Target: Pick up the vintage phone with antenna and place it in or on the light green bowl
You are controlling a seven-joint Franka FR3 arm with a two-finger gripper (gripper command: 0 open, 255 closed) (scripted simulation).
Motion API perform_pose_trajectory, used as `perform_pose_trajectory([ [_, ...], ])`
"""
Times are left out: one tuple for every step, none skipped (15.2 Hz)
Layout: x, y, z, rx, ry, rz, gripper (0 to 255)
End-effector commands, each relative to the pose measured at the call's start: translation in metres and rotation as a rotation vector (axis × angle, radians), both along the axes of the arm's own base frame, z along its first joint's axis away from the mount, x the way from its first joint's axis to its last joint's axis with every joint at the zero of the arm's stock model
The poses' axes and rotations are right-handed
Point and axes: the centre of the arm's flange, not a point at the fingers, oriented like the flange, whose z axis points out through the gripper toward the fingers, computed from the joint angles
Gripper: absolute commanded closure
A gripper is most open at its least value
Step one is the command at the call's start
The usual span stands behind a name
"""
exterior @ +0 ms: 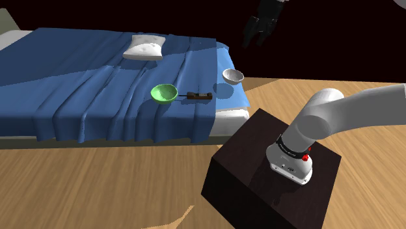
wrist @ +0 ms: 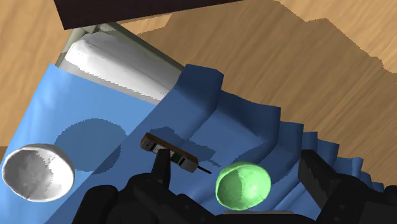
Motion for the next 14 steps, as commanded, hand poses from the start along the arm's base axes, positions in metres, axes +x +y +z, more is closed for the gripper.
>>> perform_pose_trajectory([
  [0.000,0.000,0.000,0.000,0.000,0.000,0],
  [0.007,-0.004,-0.011,-0.003,0.001,0.023,0],
  [0.013,-0.009,-0.022,-0.006,0.002,0.046,0],
  [0.020,-0.013,-0.032,-0.010,0.002,0.069,0],
  [0.027,-0.017,-0.043,-0.013,0.003,0.092,0],
  [0.034,-0.020,-0.054,-0.016,0.004,0.115,0],
  [0.041,-0.024,-0.064,-0.019,0.005,0.138,0],
  [0.048,-0.028,-0.075,-0.023,0.005,0.161,0],
  [0.055,-0.031,-0.086,-0.026,0.006,0.184,0],
  [0.062,-0.035,-0.097,-0.029,0.007,0.207,0],
  [0.070,-0.038,-0.107,-0.032,0.008,0.229,0],
  [0.077,-0.041,-0.118,-0.036,0.009,0.252,0],
  [0.084,-0.044,-0.129,-0.039,0.009,0.275,0],
  [0.092,-0.047,-0.139,-0.042,0.010,0.298,0],
])
